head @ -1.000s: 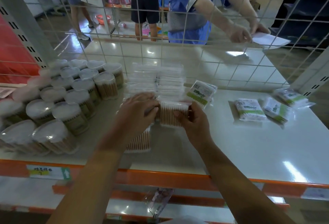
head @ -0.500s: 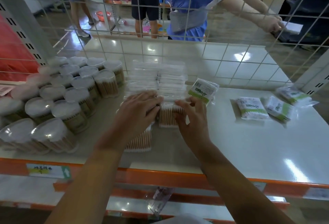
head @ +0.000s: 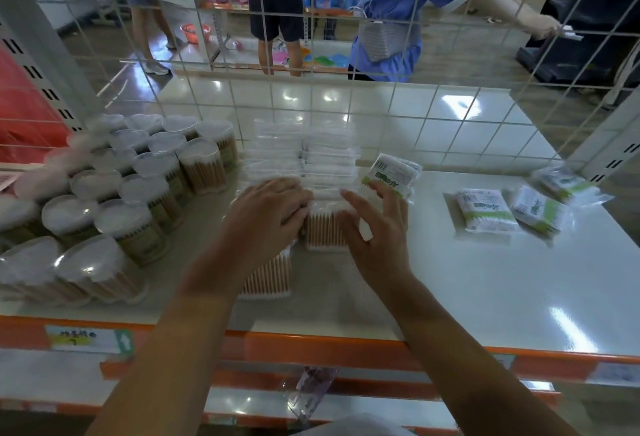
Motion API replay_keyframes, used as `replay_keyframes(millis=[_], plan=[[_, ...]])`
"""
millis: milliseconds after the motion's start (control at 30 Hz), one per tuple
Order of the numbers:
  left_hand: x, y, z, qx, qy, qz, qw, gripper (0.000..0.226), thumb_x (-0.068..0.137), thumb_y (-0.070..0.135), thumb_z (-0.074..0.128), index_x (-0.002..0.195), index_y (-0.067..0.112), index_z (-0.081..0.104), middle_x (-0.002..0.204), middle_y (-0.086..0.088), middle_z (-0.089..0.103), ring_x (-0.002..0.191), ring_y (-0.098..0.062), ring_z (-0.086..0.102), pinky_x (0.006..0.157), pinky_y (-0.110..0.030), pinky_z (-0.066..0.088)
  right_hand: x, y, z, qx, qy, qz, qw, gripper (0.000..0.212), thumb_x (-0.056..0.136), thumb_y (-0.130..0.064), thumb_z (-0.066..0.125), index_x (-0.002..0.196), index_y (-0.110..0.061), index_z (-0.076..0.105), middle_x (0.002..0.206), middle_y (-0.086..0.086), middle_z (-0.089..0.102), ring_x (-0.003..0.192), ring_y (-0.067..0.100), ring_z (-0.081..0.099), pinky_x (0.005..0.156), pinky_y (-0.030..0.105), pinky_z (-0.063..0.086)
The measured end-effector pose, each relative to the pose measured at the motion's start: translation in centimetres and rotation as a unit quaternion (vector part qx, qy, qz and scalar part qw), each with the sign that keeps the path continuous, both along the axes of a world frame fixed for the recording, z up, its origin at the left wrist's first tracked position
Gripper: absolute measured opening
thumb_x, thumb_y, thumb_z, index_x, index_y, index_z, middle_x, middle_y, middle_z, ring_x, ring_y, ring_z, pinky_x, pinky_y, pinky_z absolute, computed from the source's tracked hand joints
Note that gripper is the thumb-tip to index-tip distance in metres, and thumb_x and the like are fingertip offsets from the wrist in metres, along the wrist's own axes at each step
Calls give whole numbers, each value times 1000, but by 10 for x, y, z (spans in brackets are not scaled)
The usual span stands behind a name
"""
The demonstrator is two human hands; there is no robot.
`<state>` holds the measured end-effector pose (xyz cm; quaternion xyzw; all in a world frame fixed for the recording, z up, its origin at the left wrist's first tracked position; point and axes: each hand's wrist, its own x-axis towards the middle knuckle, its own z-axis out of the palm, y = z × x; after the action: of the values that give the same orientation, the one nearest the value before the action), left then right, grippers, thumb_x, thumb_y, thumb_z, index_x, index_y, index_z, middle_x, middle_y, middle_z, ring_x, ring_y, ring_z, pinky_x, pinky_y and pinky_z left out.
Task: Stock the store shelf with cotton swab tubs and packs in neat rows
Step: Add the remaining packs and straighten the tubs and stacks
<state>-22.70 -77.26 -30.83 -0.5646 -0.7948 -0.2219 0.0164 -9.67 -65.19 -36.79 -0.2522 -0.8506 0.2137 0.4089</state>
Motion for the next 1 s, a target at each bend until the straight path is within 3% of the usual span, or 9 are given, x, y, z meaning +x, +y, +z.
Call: replay_keyframes(millis=[167,300,467,633,767,1000], plan=[[-2,25,17,31,-29,7,999,32,91,19,55,123,12,59,128,-7,57,117,-21,51,94,-26,35,-5,33,38,6,53,-8,999,28,90,-10,45,111,-1,62,106,16,63,101,22,53,85,25,37],[-2,61,26,24,-22,0,999,32,93,21,52,124,14,57,127,-4,57,117,-19,50,97,-30,38,-20,75,53,-43,-39,-37,998,30,94,-8,42,120,-6,58,116,12,61,108,23,53,86,21,33],[-3,100,27,-18,17,9,1000,34,93,22,50,125,13,56,126,-8,58,115,-23,52,94,-34,41,-40,110,46,-67,-210,-41,975,34,95,-12,41,127,-3,50,125,18,53,114,30,49,94,38,42],[-11,104,13,-38,19,14,999,36,92,17,48,127,11,55,124,-13,59,112,-28,53,95,-37,42,-44,119,28,-44,-363,-41,930,41,97,-24,35,132,-4,40,132,17,43,120,31,42,100,44,37],[-11,104,10,-23,15,9,1000,35,92,15,47,125,9,56,124,-14,59,112,-28,53,95,-36,39,-44,117,22,-14,-368,-53,928,42,98,-27,33,134,-6,38,137,14,39,122,30,42,98,43,37],[-10,102,11,-28,6,9,1000,35,93,16,47,126,10,54,127,-13,57,115,-26,51,98,-37,39,-36,113,12,39,-323,-52,944,38,98,-23,36,132,-6,40,126,16,51,114,30,47,95,37,36]])
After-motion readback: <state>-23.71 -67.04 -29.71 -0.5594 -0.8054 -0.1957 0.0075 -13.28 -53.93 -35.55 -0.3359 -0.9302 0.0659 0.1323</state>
